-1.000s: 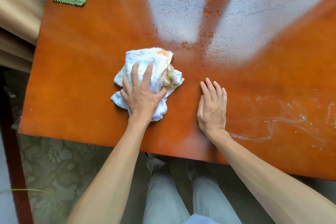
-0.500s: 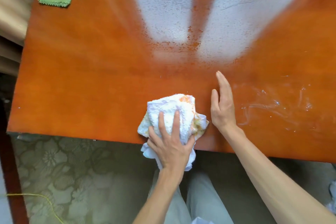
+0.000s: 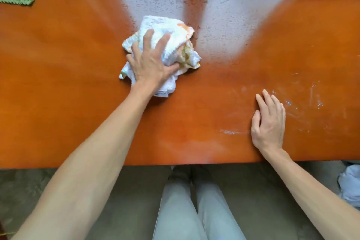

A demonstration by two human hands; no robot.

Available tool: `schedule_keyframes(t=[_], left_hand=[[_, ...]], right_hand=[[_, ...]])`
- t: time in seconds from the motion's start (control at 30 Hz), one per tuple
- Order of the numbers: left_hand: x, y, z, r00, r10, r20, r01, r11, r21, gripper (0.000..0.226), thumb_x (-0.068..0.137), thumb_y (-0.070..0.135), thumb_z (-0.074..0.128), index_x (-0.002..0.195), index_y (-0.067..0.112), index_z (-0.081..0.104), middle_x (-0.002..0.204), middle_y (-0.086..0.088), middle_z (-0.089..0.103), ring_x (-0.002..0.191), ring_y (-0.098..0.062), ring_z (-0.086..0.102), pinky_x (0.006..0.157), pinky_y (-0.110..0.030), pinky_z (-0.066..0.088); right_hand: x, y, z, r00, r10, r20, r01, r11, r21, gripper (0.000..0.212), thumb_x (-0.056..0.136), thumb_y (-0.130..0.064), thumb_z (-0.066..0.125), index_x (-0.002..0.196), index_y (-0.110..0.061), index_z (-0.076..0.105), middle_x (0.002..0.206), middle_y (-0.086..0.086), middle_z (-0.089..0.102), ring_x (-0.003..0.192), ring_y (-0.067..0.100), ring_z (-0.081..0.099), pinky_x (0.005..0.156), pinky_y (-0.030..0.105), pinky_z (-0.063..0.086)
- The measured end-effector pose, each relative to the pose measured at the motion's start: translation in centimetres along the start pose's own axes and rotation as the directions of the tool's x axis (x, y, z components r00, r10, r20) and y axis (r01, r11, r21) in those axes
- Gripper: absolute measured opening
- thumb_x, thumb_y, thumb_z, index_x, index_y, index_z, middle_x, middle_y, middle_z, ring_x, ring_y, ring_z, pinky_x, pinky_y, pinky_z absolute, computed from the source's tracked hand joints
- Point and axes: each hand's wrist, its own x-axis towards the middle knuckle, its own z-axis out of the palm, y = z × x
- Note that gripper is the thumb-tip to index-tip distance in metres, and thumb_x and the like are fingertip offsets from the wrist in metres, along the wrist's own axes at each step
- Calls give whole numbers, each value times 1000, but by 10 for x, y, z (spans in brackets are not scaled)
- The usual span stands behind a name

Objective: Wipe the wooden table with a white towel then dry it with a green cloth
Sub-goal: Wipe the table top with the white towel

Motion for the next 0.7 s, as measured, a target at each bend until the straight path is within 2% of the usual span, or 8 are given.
schedule_keyframes(t=[0.17, 0.23, 0.37, 0.53, 0.7], left_hand=[[-10, -43, -8, 996, -64, -57, 64, 998, 5, 80, 70, 65, 63, 144, 51, 36, 161, 8, 23, 135, -36, 33, 97, -48, 34], [-34, -51, -5, 991, -118, -64, 118, 993, -15, 80, 72, 62, 65, 145, 49, 37, 161, 6, 24, 134, -39, 34, 99, -52, 36], [-108, -50, 6, 977, -200, -76, 200, 980, -7, 81, 75, 55, 72, 148, 41, 39, 160, -2, 27, 133, -42, 36, 93, -56, 40], [-201, 13, 34, 945, -318, -78, 319, 948, -5, 79, 75, 65, 55, 148, 35, 44, 156, -8, 33, 122, -43, 42, 77, -53, 44], [-235, 114, 59, 928, -372, -28, 372, 928, -9, 83, 73, 65, 64, 148, 36, 44, 156, -9, 34, 117, -44, 43, 75, -50, 44]], right_hand=[[1, 0, -1, 1000, 4, -16, -4, 1000, 25, 47, 100, -21, 41, 146, -16, 46, 158, 2, 38, 149, 21, 26, 124, 38, 6], [1, 1, -1, 1000, -2, -21, 2, 1000, 26, 48, 99, -21, 40, 146, -16, 47, 157, 2, 38, 148, 22, 27, 125, 40, 8], [2, 0, -1, 1000, -11, -13, 11, 1000, 27, 49, 97, -21, 39, 145, -15, 47, 157, 4, 39, 148, 24, 28, 125, 44, 11], [1, 1, -1, 1000, -17, 7, 17, 1000, 16, 49, 97, -21, 41, 146, -15, 46, 157, 3, 39, 148, 25, 28, 125, 45, 10], [2, 5, -2, 999, -42, -6, 42, 997, 61, 49, 97, -18, 37, 145, -13, 47, 156, 5, 40, 147, 25, 29, 125, 45, 11]])
